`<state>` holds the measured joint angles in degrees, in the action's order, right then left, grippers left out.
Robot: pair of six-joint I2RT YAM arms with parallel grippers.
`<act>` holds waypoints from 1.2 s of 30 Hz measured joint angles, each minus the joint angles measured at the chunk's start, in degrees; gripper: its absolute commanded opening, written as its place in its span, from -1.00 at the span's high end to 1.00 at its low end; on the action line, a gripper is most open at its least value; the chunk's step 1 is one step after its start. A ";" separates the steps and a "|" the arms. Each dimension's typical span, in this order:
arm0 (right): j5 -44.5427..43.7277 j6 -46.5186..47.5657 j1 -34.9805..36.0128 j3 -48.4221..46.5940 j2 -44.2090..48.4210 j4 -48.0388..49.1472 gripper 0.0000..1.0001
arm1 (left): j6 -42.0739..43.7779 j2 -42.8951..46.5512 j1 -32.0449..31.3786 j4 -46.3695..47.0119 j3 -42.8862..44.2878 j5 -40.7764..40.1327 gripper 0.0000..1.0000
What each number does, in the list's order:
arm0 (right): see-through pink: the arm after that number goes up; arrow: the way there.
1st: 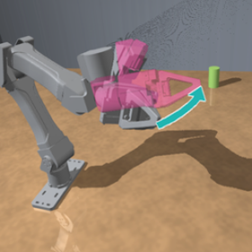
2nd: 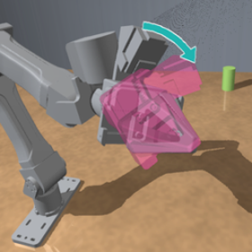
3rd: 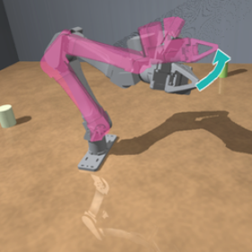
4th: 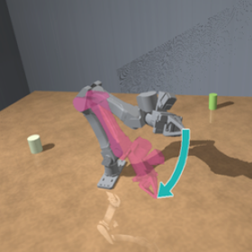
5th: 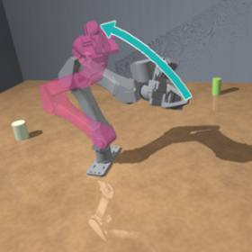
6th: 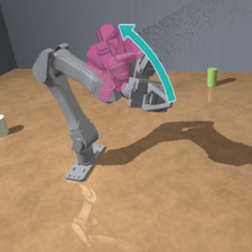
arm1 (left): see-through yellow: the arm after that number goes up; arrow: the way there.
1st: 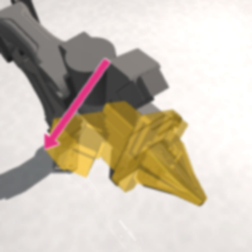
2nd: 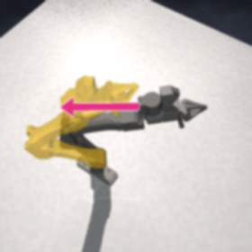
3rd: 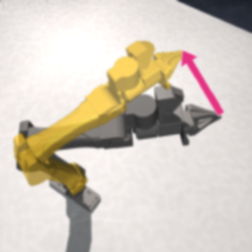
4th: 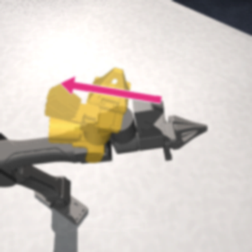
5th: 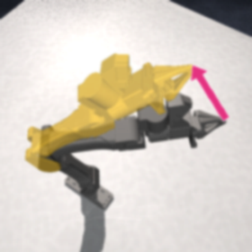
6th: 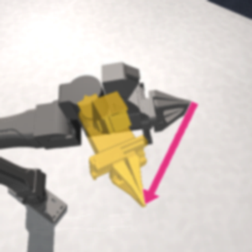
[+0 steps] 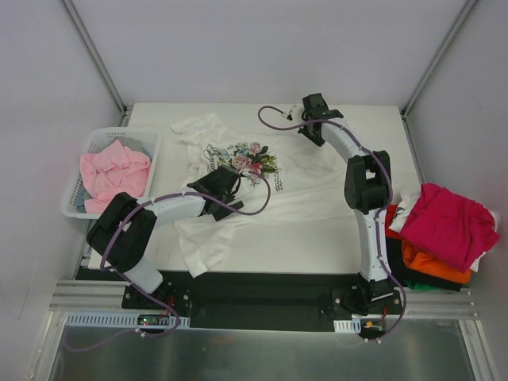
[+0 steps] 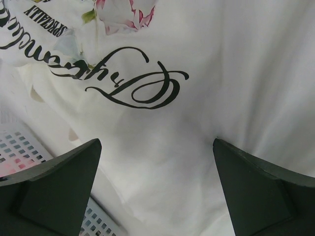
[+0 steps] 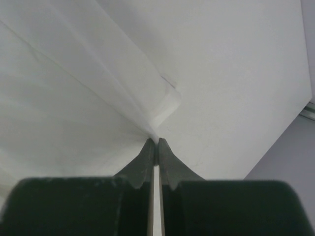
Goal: Fold and stack the t-shirts
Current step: Flatten the tshirt out
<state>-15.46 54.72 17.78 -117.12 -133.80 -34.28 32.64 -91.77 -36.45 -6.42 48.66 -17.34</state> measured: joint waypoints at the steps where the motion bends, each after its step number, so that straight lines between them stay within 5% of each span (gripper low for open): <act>1: -0.52 0.44 0.04 -0.07 0.00 0.31 0.99 | 0.00 -0.02 -0.02 0.00 0.00 -0.13 -0.98; 36: -15.63 22.86 -0.98 -12.20 -10.64 20.48 0.98 | -0.11 0.02 -1.11 0.92 -0.72 -1.79 -0.99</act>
<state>-31.09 77.58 16.80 -129.32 -144.44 -13.80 32.53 -91.74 -37.56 -5.50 47.94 -19.14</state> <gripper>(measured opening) 0.032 0.992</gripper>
